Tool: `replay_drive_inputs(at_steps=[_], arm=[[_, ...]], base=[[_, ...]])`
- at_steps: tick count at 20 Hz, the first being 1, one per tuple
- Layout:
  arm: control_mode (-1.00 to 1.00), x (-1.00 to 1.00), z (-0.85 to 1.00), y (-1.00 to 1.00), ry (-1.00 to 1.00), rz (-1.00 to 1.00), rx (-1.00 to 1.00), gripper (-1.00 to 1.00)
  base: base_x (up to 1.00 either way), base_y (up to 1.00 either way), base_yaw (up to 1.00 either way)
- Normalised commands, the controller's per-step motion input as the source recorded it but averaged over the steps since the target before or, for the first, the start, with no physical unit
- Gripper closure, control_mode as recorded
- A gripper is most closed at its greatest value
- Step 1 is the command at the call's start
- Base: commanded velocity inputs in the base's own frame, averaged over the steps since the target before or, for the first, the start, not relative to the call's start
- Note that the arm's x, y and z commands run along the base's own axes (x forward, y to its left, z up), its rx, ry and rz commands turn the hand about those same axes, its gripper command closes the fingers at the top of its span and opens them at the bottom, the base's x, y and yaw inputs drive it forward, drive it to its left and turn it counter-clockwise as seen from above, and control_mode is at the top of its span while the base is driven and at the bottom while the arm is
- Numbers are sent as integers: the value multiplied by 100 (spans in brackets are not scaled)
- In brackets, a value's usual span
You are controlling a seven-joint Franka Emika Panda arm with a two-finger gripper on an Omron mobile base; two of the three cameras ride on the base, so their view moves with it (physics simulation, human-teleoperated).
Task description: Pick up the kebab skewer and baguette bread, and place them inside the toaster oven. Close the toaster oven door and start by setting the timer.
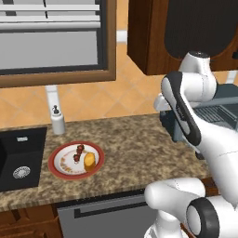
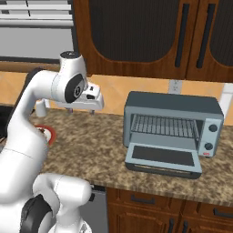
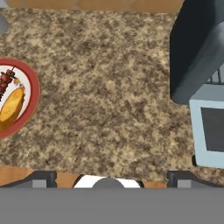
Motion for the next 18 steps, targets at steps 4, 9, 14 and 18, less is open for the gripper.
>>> replay_drive_inputs(at_steps=[4,9,14,18], arm=[[-100,-55,-29,-100,-32,13,16,-100],[-100,-13,-36,-90,-32,11,0,-100],[-100,20,-27,-75,-22,13,3,-100],[-100,33,-9,-55,-20,4,1,-100]], base=[[0,0,0],[0,0,0],[0,0,0],[0,0,0]])
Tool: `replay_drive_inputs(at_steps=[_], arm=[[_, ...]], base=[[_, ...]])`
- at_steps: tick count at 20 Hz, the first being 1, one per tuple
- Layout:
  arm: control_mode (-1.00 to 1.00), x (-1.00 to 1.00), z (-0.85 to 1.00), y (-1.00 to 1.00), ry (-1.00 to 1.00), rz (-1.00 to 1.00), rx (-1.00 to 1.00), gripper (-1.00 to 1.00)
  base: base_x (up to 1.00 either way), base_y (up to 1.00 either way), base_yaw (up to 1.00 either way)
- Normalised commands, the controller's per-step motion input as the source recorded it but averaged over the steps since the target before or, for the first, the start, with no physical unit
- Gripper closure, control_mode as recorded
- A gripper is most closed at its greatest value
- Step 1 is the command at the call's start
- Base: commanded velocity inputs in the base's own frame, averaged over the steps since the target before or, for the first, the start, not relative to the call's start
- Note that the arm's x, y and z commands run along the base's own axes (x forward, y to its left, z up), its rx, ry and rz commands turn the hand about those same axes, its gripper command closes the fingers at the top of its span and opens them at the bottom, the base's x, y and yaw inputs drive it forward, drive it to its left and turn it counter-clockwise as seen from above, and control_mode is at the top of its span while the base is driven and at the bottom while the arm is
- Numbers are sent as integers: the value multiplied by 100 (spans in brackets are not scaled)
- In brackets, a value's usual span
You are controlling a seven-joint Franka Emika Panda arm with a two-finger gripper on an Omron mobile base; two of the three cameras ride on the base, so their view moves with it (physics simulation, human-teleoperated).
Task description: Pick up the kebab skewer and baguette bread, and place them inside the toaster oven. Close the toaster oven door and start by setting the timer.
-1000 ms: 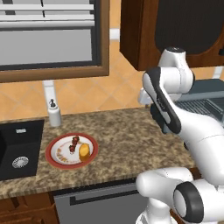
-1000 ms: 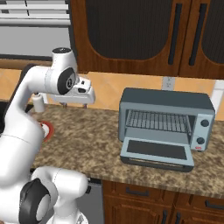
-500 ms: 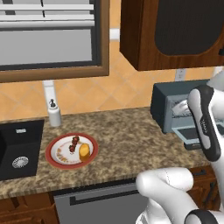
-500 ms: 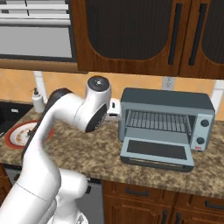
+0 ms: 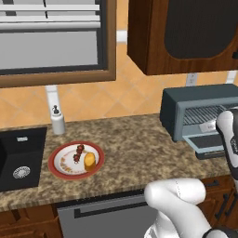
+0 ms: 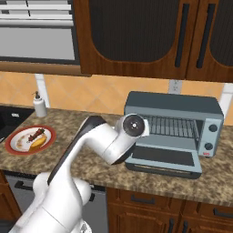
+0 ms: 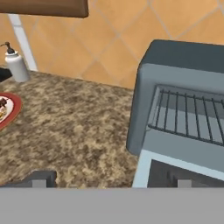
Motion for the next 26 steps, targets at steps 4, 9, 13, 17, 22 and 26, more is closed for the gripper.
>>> replay_drive_inputs(at_steps=[4,9,13,17,22,26], arm=[[-100,12,-29,-69,-14,2,0,-100],[-100,44,-24,-40,-5,0,-1,-100],[-100,49,-14,-41,-2,0,-3,-100],[-100,32,-14,-52,-1,0,-10,-100],[-100,25,-10,-9,-4,0,-15,-100],[-100,9,-14,-10,-15,0,-15,-100]], base=[[0,0,0],[0,0,0],[0,0,0],[0,0,0],[0,0,0],[0,0,0]])
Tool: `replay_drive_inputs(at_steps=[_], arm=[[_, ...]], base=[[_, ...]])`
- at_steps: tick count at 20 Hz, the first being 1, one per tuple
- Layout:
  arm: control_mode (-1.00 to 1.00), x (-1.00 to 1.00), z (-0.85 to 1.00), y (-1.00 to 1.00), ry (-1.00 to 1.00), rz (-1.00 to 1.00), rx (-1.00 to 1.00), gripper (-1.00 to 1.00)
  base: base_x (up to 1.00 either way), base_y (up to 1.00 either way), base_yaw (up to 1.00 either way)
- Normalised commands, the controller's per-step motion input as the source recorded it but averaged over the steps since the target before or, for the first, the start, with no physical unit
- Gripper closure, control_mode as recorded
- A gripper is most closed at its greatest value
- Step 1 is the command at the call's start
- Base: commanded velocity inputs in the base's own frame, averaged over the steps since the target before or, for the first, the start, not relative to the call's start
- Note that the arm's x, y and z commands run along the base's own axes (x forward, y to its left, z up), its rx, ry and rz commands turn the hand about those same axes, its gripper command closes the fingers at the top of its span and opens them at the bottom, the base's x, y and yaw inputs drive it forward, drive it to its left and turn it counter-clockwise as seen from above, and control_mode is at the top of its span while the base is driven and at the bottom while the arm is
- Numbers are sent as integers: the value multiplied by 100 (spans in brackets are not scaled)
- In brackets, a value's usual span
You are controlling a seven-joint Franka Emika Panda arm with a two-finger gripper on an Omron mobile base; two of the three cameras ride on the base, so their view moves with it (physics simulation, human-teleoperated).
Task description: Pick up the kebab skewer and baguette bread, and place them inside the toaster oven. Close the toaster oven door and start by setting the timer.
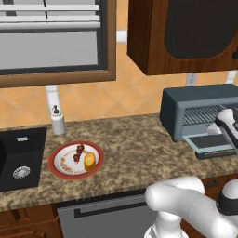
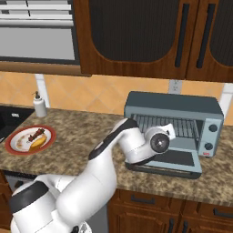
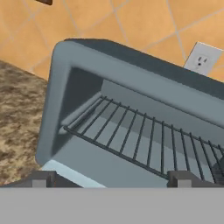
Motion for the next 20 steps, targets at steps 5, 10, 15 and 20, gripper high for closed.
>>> replay_drive_inputs(at_steps=[5,10,15,20], arm=[[-100,39,-16,-6,-6,0,-12,-100],[-100,60,-13,-38,4,1,-3,-100],[-100,20,-41,-25,0,1,-3,-100],[-100,38,-25,-23,0,3,0,-100]], base=[[0,0,0],[0,0,0],[0,0,0],[0,0,0]])
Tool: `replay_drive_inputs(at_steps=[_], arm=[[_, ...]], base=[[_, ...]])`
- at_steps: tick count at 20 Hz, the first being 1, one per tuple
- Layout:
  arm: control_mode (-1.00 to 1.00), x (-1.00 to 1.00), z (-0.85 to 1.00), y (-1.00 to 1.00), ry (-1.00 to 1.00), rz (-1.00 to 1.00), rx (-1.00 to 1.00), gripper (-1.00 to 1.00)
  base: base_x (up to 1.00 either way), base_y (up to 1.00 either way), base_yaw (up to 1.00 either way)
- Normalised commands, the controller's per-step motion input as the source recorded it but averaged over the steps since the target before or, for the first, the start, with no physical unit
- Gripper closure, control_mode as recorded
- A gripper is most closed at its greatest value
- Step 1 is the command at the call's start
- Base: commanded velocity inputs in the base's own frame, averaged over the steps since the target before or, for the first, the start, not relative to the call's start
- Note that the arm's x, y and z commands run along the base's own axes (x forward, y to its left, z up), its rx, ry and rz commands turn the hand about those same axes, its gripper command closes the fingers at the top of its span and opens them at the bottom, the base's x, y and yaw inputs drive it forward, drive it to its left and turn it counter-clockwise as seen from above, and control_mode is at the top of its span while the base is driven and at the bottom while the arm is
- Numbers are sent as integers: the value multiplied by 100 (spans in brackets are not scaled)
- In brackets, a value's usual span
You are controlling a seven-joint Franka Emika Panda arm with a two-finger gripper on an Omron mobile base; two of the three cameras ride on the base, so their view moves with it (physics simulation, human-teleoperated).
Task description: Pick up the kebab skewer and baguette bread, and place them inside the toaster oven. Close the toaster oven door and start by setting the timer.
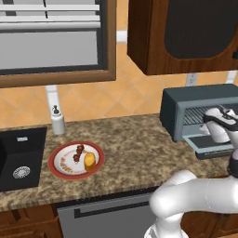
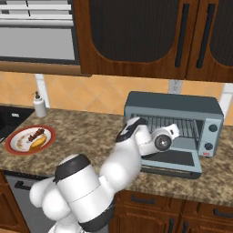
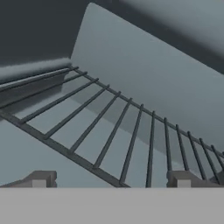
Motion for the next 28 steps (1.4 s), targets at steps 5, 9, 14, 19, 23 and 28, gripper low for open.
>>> replay_drive_inputs(at_steps=[5,9,14,19,23,28], arm=[[-100,36,-30,-19,0,4,-1,-100],[-100,39,-30,-14,-1,3,0,-100],[-100,26,-28,-13,-4,3,0,-100],[-100,18,-19,-3,-7,1,0,100],[-100,9,0,-21,-2,0,0,100],[-100,0,1,-15,0,0,0,100]], base=[[0,0,0],[0,0,0],[0,0,0],[0,0,0],[0,0,0],[0,0,0]])
